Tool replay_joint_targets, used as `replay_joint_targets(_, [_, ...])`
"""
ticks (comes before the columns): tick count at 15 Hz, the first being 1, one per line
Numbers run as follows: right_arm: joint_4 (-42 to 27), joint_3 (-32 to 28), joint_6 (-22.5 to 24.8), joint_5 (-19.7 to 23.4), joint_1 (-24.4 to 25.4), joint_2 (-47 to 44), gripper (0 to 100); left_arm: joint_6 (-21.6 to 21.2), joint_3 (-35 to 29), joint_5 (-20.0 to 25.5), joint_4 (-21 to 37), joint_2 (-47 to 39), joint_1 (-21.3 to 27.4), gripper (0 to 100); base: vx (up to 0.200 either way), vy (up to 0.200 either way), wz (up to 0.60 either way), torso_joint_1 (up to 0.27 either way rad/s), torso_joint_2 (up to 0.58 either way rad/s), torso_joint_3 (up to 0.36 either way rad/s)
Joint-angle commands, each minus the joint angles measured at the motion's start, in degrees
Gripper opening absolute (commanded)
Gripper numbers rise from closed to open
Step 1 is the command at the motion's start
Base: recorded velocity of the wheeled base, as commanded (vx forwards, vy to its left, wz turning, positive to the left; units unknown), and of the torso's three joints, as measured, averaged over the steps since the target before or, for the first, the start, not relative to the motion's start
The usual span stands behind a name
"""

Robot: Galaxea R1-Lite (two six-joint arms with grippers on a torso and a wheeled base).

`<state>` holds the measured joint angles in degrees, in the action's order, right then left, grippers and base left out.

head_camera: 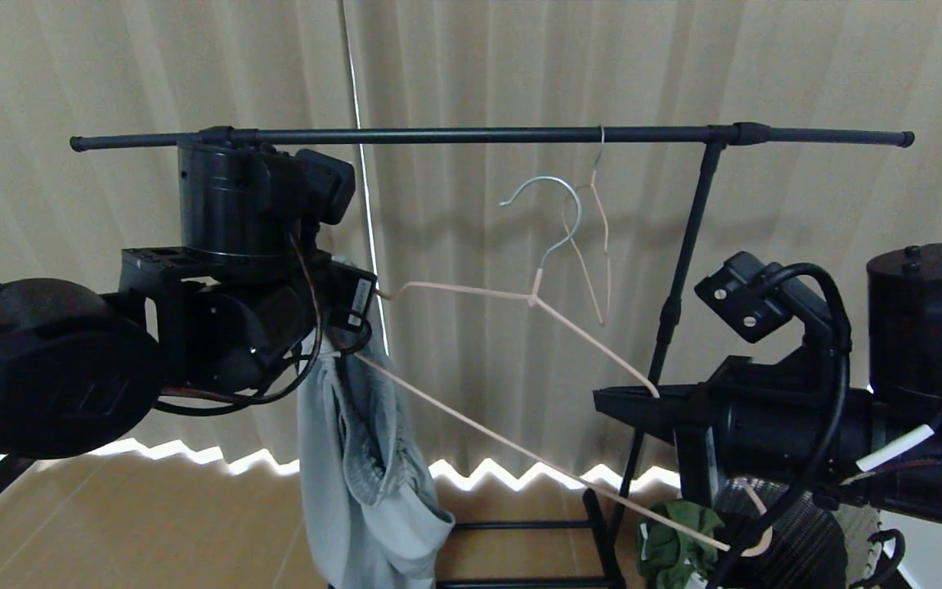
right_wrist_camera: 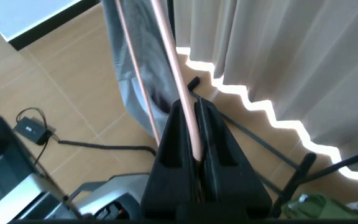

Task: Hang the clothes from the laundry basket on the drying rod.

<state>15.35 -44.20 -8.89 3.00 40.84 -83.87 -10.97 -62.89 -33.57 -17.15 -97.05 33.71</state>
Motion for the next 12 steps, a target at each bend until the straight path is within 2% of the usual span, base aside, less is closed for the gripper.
replay_joint_targets(1, [1.0, -0.2, -0.1, -0.5, 0.0, -3.0, 0, 0.0, 0.0, 0.0, 0.5, 1.7, 0.7, 0, 0.000, 0.000, 0.00, 0.000, 0.00, 0.000])
replay_joint_targets(5, [3.2, -1.5, -0.9, -1.2, 0.2, -6.3, 0, 0.0, -0.3, -0.4, 1.9, 3.2, 1.9, 0, 0.000, 0.000, 0.00, 0.000, 0.00, 0.000])
replay_joint_targets(7, [3.2, -2.7, -3.0, -1.3, 1.2, -7.8, 0, 0.1, 0.0, -0.4, 1.9, 4.5, 3.6, 0, 0.000, 0.000, 0.00, 0.000, 0.00, 0.000])
replay_joint_targets(12, [4.4, -3.6, -3.0, -2.7, 3.7, -9.3, 0, 1.0, -0.3, -0.3, 1.7, 5.6, 9.2, 0, 0.000, 0.000, 0.00, 0.000, 0.00, 0.000])
